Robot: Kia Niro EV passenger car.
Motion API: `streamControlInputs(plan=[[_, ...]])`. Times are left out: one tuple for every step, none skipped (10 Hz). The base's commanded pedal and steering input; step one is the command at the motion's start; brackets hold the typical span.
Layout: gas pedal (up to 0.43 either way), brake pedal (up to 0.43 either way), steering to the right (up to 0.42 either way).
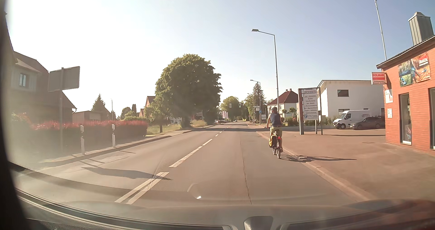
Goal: Follow the waypoints while adhering to traffic rules and regulations
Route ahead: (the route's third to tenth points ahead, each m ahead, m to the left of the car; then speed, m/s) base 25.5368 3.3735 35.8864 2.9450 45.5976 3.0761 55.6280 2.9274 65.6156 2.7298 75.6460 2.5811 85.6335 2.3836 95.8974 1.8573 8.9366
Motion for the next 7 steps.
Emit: streamControlInputs(plan=[[0.209,0.006,-0.015],[0.220,0.006,-0.019],[0.228,0.006,-0.022],[0.228,0.006,-0.026],[0.228,0.006,-0.031],[0.228,0.006,-0.033],[0.228,0.006,-0.034]])
